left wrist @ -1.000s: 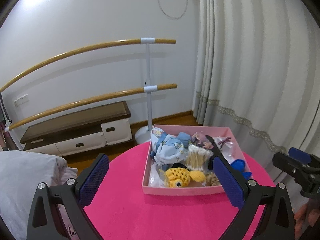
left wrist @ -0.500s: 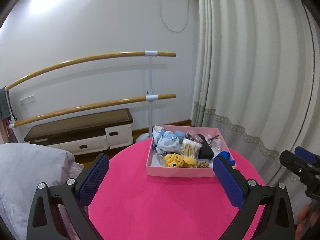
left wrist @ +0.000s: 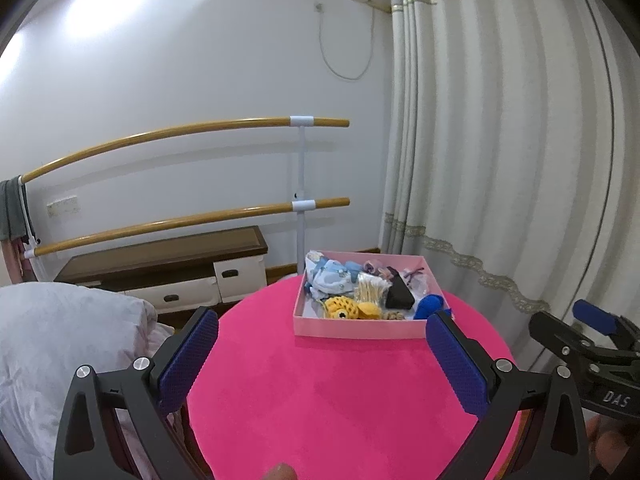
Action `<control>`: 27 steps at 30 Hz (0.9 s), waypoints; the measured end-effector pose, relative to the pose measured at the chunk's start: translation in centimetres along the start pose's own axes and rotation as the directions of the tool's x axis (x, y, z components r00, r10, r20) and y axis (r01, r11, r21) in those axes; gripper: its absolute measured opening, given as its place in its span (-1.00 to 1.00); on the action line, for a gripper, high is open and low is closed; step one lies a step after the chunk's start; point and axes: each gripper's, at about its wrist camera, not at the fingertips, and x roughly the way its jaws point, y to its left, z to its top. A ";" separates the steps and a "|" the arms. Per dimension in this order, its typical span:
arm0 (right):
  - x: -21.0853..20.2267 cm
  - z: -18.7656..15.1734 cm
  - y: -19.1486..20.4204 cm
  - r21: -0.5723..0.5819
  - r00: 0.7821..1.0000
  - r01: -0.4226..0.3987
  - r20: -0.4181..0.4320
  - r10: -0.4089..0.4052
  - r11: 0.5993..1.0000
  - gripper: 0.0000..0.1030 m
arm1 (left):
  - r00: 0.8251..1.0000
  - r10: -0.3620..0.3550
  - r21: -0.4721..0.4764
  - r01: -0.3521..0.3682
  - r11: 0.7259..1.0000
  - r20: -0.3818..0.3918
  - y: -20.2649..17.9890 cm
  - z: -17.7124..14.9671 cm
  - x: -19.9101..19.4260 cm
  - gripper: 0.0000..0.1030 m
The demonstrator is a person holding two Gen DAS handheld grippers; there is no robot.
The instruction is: Organize soft objects
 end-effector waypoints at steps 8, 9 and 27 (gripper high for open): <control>-0.6 -0.2 0.6 -0.008 0.999 0.021 0.026 -0.021 1.000 1.00 | 1.000 0.011 -0.022 -0.011 1.000 0.000 0.7 -0.9 -1.4 1.00; -0.7 -0.3 0.8 -0.010 0.999 0.024 0.030 -0.024 1.000 1.00 | 1.000 0.011 -0.024 -0.011 1.000 -0.002 0.8 -0.8 -1.3 1.00; -1.4 -0.5 1.5 -0.024 0.998 0.031 0.049 -0.030 0.999 1.00 | 1.000 0.020 -0.025 -0.020 0.999 0.006 0.2 -0.7 -1.6 1.00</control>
